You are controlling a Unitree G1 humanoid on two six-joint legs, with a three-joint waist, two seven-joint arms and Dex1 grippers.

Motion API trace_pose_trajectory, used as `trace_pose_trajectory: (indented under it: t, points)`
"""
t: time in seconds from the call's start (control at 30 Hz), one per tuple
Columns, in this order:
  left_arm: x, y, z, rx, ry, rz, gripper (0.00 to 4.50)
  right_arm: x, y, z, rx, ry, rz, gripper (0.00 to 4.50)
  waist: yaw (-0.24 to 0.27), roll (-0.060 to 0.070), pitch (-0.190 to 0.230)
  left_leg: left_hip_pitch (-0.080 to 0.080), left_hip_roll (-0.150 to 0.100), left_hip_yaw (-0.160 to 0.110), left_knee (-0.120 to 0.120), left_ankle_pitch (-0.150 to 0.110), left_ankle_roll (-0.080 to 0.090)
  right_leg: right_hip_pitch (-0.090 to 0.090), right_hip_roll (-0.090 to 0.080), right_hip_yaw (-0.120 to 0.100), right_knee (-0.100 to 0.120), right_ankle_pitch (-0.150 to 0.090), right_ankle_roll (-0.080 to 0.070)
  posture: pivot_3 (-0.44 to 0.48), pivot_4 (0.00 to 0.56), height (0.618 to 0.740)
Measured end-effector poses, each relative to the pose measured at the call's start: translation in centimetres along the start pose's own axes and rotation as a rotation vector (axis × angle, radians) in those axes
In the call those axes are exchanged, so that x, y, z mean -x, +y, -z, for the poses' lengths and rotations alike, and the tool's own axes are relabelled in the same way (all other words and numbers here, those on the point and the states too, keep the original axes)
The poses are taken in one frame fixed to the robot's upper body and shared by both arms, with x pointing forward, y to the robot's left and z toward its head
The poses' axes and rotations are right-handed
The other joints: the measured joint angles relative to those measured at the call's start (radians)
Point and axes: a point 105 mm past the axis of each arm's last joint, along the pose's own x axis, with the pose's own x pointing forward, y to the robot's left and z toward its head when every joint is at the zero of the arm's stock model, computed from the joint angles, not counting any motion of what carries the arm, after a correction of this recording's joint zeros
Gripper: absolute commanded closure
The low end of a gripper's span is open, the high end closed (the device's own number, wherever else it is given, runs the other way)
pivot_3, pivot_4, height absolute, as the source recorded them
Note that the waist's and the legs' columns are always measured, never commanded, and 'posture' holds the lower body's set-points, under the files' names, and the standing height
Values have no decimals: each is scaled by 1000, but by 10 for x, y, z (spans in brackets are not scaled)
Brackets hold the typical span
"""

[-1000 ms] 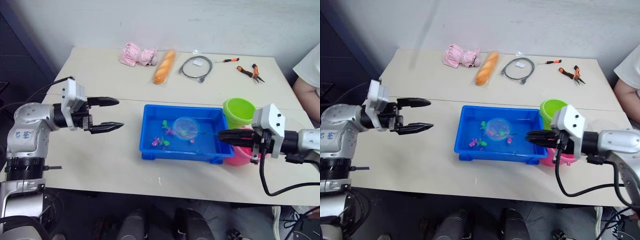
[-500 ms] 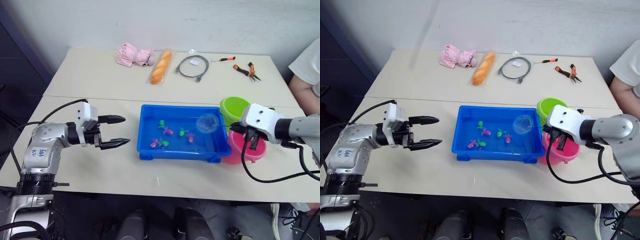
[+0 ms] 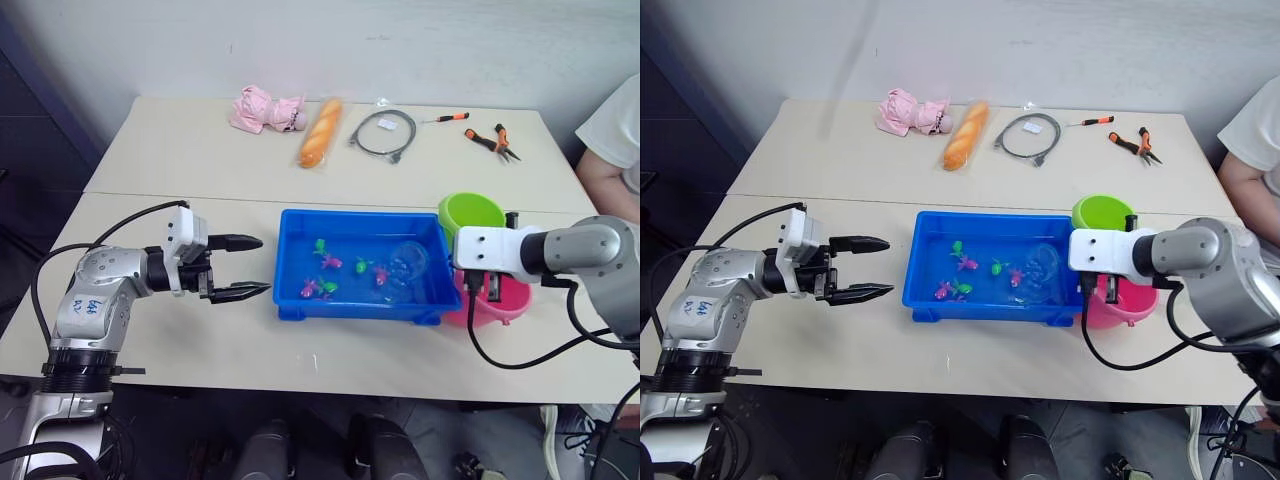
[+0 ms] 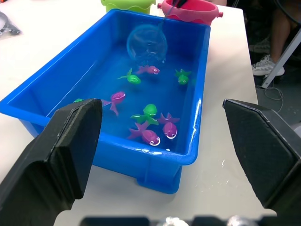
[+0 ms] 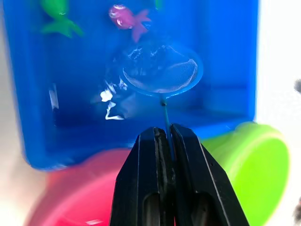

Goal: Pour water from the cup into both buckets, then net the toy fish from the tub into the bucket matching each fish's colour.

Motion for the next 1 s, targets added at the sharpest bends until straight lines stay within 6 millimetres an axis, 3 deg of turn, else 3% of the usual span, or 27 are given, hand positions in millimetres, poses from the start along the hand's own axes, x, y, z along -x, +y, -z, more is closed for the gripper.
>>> trace_pose_trajectory:
  t: [0.63, 1.0]
  points:
    - [4, -5, 6, 7, 29, -5, 112, -29, 15, -15, -173, -143, -25, 4500, -1, 0, 0, 0, 0, 0, 0, 0, 0, 0, 0, 0, 1, 0, 0, 0, 150, 740]
    - [4, -5, 6, 7, 29, -5, 112, -19, 20, -17, -312, -204, -69, 4500, 0, 0, 0, 0, 0, -1, 0, 0, 0, 0, 0, 0, 1, 0, 0, 0, 150, 740]
